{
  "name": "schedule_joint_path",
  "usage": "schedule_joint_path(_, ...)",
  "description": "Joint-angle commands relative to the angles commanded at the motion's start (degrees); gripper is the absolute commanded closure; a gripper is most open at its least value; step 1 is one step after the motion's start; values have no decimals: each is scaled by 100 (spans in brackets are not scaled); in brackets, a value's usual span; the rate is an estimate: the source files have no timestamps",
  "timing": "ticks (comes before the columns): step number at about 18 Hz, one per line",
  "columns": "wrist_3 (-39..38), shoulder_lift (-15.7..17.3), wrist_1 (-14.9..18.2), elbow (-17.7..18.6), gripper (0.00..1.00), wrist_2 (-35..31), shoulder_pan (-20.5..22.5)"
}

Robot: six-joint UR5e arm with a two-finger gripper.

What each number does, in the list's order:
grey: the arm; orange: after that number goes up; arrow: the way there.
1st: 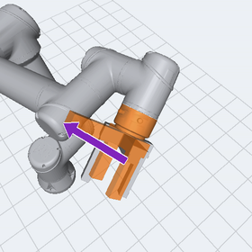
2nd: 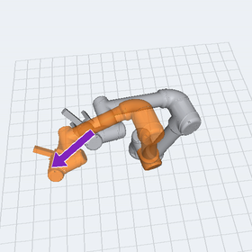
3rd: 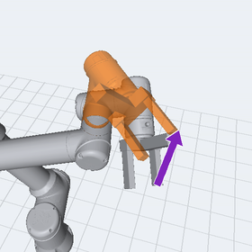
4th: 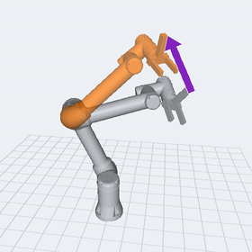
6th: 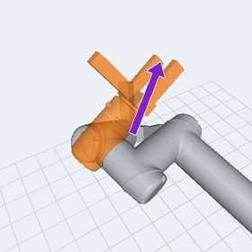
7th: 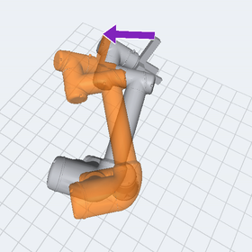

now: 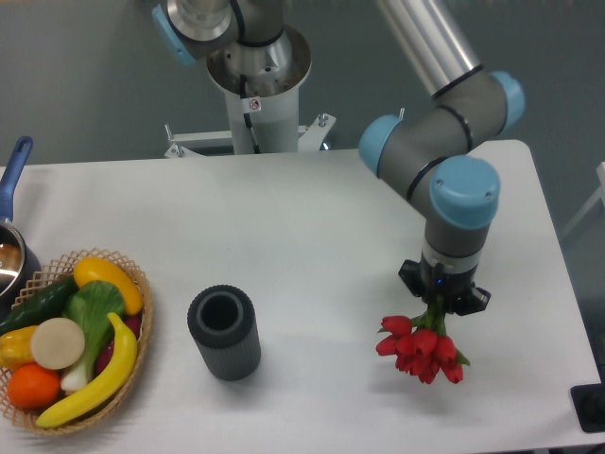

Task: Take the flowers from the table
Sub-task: 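Lift the held tulip bouquet up off the table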

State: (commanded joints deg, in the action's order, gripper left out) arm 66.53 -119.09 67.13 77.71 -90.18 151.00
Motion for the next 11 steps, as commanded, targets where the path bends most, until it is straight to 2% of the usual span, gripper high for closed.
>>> schedule_joint_path(4,61,-18,625,-475,100,0,0)
schedule_joint_path(9,290,35,1047,-678,100,26,61)
schedule_joint_path(11,360,52,1388,-871,100,26,88)
